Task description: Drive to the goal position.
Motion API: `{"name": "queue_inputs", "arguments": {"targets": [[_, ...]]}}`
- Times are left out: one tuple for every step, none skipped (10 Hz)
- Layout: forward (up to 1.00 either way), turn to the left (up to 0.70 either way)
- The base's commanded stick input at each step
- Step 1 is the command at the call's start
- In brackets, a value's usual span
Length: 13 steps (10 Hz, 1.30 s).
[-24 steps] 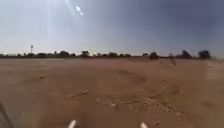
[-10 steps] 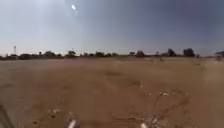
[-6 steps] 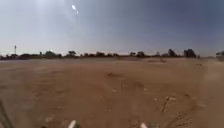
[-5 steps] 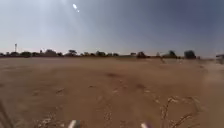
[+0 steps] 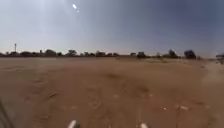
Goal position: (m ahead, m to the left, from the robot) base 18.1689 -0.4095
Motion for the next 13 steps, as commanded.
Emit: {"name": "queue_inputs", "arguments": {"targets": [[0.5,0.0],[0.5,0.0],[0.5,0.0],[0.5,0.0],[0.5,0.0],[0.5,0.0],[0.5,0.0],[0.5,0.0],[0.5,0.0],[0.5,0.0],[0.5,0.0],[0.5,0.0],[0.5,0.0]]}}
